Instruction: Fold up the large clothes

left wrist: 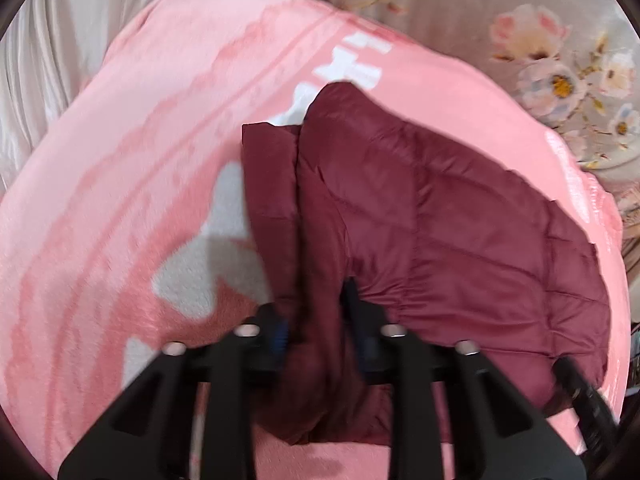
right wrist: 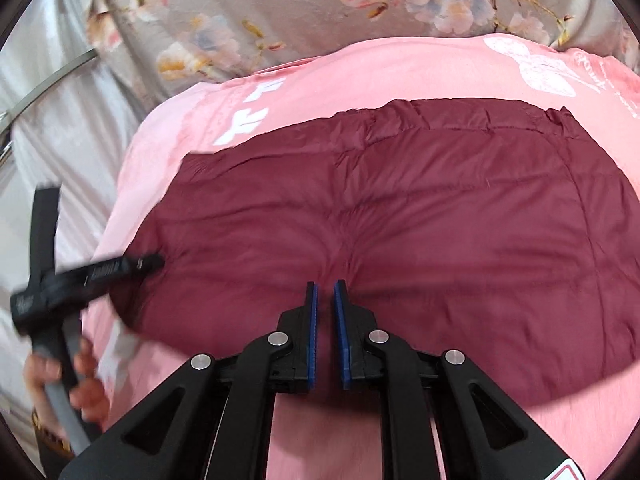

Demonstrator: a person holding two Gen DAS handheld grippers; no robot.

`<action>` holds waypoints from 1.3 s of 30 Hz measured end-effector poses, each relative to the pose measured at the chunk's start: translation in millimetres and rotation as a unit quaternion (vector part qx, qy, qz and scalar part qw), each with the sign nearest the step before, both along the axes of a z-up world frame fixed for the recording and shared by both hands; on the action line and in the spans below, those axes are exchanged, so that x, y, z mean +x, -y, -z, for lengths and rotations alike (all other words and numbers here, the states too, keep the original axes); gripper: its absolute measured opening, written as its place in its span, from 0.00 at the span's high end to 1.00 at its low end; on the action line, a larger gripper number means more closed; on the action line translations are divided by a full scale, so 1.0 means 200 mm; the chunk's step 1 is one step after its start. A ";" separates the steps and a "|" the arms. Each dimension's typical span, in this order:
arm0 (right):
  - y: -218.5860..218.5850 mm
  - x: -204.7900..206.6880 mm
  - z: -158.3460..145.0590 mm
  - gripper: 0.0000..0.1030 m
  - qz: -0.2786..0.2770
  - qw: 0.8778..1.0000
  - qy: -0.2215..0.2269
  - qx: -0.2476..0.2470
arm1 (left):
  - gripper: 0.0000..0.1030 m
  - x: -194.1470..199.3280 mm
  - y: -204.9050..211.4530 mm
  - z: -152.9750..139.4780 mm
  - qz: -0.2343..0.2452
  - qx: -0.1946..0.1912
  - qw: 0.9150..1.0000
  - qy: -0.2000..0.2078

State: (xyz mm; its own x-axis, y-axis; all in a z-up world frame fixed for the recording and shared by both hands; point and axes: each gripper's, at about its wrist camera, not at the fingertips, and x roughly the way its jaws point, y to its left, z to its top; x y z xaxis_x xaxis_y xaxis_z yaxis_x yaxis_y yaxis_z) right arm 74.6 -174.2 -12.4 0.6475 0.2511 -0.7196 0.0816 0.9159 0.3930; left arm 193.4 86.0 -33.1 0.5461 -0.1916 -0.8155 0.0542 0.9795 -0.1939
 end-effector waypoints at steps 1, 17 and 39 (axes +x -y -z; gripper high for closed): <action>-0.01 -0.02 0.01 0.88 -0.004 1.000 -0.004 -0.003 | 0.86 -0.02 0.01 -0.04 0.004 -0.005 1.000 0.007; 0.09 -0.07 0.07 0.89 0.000 0.999 0.004 0.053 | 0.90 -0.32 0.46 -0.57 0.149 -0.079 0.980 0.106; 0.87 -0.29 -0.22 0.32 0.152 0.985 0.062 0.053 | 0.12 -0.38 0.62 -0.57 0.103 -0.107 0.985 0.093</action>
State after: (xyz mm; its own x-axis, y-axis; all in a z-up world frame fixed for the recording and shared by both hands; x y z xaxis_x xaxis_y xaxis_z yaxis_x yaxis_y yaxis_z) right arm 17.5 -348.6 30.6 0.7855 0.1014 -0.6105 0.2918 0.8093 0.5097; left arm 118.1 -37.4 80.1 0.6131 -0.4706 -0.6345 0.3021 0.8818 -0.3620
